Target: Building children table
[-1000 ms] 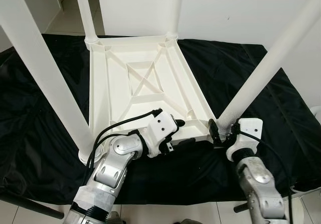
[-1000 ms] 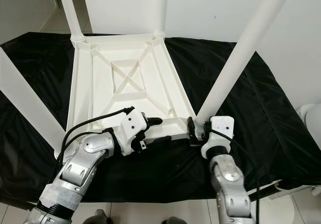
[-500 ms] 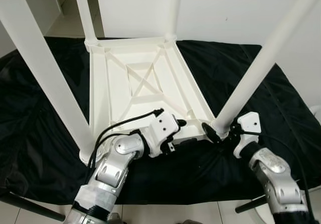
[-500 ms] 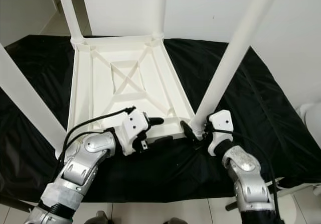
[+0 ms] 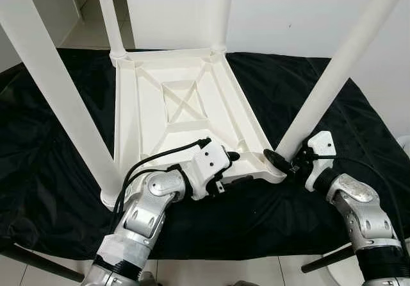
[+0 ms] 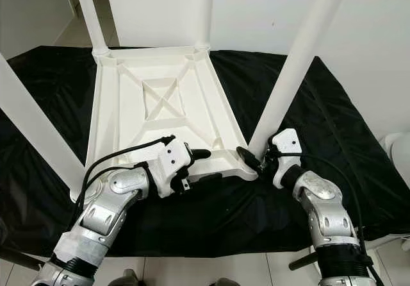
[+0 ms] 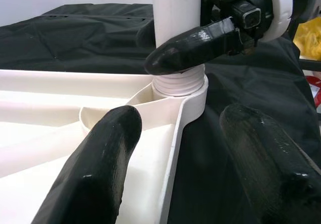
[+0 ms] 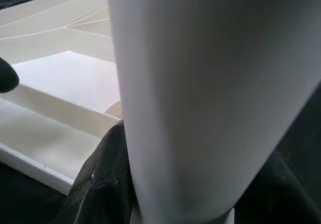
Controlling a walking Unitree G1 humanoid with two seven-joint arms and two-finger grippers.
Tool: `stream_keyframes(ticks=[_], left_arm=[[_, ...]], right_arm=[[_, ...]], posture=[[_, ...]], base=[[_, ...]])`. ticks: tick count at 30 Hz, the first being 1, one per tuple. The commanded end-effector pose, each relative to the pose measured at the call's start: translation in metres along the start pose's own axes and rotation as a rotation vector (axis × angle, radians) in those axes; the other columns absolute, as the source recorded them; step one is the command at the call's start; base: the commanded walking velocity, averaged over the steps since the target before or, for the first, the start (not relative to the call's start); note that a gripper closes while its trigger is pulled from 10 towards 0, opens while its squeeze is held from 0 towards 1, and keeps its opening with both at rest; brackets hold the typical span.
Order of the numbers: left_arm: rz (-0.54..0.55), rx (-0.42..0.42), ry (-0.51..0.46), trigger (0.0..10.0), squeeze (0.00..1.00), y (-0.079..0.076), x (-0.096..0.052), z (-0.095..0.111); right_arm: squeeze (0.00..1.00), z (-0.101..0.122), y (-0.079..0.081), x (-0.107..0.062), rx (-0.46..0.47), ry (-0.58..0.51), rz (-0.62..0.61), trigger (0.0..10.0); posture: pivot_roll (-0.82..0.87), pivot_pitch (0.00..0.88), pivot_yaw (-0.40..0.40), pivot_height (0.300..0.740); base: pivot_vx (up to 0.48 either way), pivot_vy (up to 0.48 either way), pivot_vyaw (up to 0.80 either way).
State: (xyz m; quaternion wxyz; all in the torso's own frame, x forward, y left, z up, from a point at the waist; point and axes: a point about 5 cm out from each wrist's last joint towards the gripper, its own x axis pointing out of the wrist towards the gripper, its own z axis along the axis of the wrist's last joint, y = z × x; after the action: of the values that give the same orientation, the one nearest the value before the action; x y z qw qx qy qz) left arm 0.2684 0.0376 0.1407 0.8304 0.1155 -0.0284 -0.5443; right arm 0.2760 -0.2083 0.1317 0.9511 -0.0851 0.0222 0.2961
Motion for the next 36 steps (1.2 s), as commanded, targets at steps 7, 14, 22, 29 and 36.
stream_keyframes(ticks=[7,14,22,29,36], left_arm=[[0.085,-0.038,0.031,10.0,0.00,0.006,0.000,-0.002],[0.080,-0.050,0.014,10.0,0.00,0.008,0.002,0.001],[0.112,-0.059,0.015,10.0,0.00,0.012,0.003,0.001],[0.120,-0.063,0.009,10.0,0.00,0.011,0.004,0.003],[0.147,-0.061,-0.009,10.0,0.00,0.015,0.004,0.007]], right_arm=[[0.00,-0.007,0.013,0.006,0.059,0.027,-0.332,10.0],[0.00,-0.005,0.039,0.015,0.172,0.011,-0.620,10.0],[0.00,0.001,0.065,0.026,0.228,0.005,-0.803,10.0],[1.00,0.008,0.066,0.025,0.265,-0.035,-0.768,10.0],[0.58,0.013,0.048,0.008,0.211,-0.098,-0.645,10.0]], posture=[[0.01,0.000,-0.024,0.740],[0.01,0.000,-0.021,0.740],[0.00,0.004,-0.028,0.740],[0.00,0.008,-0.032,0.740],[0.00,0.017,-0.038,0.740]], base=[[0.000,0.000,0.00],[0.000,0.000,0.00],[0.000,0.000,0.00],[0.000,0.000,0.00],[0.000,0.000,0.00]])
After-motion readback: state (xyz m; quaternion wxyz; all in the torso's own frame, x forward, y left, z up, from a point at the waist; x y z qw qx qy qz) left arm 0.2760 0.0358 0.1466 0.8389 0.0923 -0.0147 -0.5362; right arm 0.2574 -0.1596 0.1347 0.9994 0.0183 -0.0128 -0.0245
